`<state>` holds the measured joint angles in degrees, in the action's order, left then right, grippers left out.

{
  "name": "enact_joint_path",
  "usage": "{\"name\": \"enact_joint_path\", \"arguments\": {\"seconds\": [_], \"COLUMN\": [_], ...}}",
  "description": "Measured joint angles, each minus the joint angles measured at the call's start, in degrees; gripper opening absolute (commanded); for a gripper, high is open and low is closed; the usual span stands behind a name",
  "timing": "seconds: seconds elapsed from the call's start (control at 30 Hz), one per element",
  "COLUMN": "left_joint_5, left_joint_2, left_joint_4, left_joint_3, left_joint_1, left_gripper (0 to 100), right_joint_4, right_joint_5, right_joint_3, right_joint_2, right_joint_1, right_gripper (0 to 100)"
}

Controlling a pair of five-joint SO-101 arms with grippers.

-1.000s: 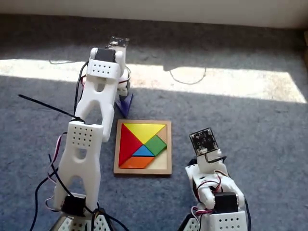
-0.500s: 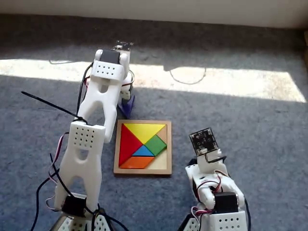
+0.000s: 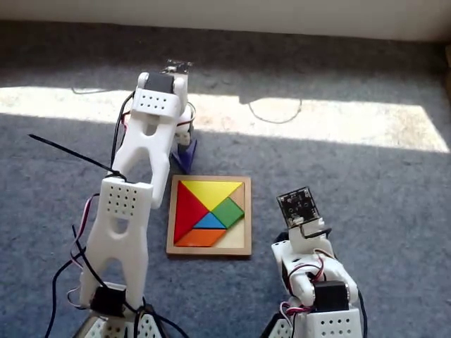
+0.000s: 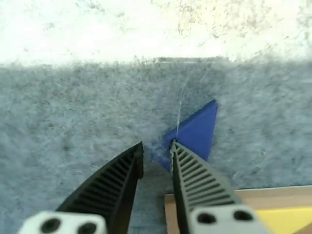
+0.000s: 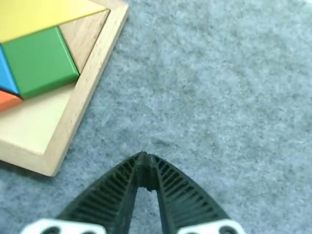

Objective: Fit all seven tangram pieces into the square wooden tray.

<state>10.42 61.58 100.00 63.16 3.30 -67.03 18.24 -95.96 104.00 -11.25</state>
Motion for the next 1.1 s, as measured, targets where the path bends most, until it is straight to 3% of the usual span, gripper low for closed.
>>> {"name": "enact_joint_path", "arguments": {"seconds": [0.23, 0.63, 1.1], "left_joint_5": [0.1, -4.7, -4.2], "left_joint_2": [-1.1, -1.1, -1.1], "left_joint_4": [0.0, 0.0, -0.2], "left_joint_3": [-0.2, -6.0, -6.0], "left_joint_1": [-5.2, -5.3, 1.1], "left_gripper": [6, 3, 0], "right_joint_4": [0.0, 0.0, 0.0], "right_joint_5": [0.0, 0.0, 0.0], "right_joint_3": [0.0, 0.0, 0.0], "right_joint_2": [0.0, 0.0, 0.0], "right_joint_1": [0.0, 0.0, 0.0], "right_gripper": [0.7, 0.7, 0.7]}}
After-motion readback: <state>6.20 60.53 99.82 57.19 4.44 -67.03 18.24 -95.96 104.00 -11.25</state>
